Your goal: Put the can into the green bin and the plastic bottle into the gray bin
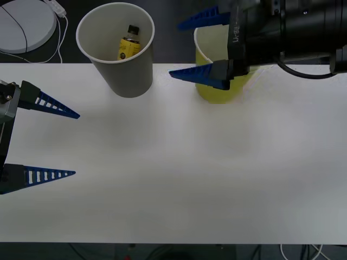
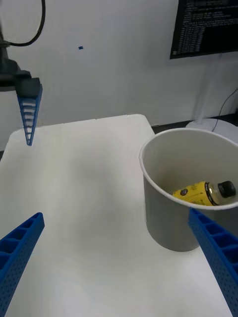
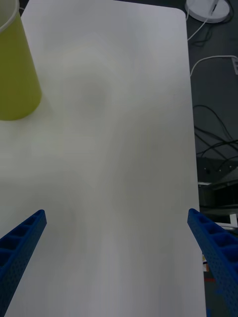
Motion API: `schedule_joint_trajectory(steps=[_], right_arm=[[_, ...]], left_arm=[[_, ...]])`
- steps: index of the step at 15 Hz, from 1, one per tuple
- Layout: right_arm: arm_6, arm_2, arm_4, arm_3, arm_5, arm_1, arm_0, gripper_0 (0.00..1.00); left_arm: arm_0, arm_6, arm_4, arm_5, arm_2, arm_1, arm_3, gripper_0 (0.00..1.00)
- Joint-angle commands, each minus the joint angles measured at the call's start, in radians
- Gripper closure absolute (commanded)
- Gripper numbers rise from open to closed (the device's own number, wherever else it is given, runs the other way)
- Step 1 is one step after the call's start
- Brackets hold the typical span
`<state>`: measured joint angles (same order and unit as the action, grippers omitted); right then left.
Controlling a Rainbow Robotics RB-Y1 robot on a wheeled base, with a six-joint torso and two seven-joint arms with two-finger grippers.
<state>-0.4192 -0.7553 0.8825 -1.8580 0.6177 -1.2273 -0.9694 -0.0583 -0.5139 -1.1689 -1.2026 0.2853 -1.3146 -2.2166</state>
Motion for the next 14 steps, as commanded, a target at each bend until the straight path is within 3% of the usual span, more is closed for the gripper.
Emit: schedule_joint_trajectory(steps=[1, 9, 14], right_arm=[[0.135, 0.172, -0.002, -0.03, 0.073, -0.001, 0.201, 0.0], [0.499, 0.541, -0.062, -0.01, 0.346, 0.038, 0.612, 0.0], [0.686, 0.636, -0.114, 0.059, 0.505, 0.069, 0.736, 0.0]], left_arm=[[0.0, 0.0, 0.0, 0.0, 0.0, 0.0, 0.0, 0.0], [0.0, 0.0, 0.0, 0.0, 0.0, 0.0, 0.0, 0.0], [0.0, 0.0, 0.0, 0.0, 0.0, 0.0, 0.0, 0.0]])
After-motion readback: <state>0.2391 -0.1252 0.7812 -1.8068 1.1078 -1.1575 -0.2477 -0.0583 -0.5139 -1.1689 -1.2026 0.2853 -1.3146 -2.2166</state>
